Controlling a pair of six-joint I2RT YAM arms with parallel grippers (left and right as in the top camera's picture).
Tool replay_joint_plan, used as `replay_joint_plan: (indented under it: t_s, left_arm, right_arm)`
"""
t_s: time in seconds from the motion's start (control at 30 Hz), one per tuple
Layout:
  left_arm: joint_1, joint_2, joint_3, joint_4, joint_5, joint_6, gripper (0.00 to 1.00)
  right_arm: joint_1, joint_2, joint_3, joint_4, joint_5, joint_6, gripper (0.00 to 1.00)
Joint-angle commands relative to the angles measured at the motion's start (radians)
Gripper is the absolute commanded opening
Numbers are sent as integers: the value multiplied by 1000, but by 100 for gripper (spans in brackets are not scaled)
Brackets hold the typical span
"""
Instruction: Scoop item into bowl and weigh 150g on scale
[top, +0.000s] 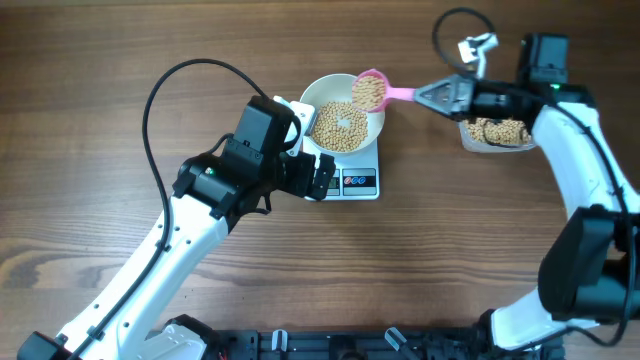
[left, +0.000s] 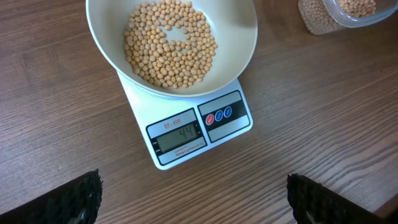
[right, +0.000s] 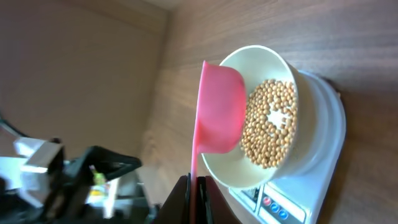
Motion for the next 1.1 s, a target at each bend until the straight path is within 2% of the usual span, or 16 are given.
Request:
replay_joint_plan:
  t_s: [0.0, 0.13, 0.4, 0.6, 0.83, 1.07]
  left_arm:
    - [7, -3, 15, 3, -6, -5, 100]
    - [7, -3, 15, 3, -6, -5, 100]
    - [7, -3, 15, 3, -6, -5, 100]
    - [7, -3, 15, 3, -6, -5, 100]
    - [7, -3, 15, 3, -6, -5, 100]
    - [7, -3, 15, 3, -6, -5, 100]
  right_arm:
    - [76, -87, 7, 40, 198, -3, 4]
    - [164, -144, 7, 42, 449, -74, 4]
    - [356, -188, 7, 43, 797, -235, 4]
    - [447, -188, 7, 59, 937, -309, 4]
    - [500, -188, 7, 86, 967, -434, 4]
    - [604, -188, 7, 94, 1225, -620, 4]
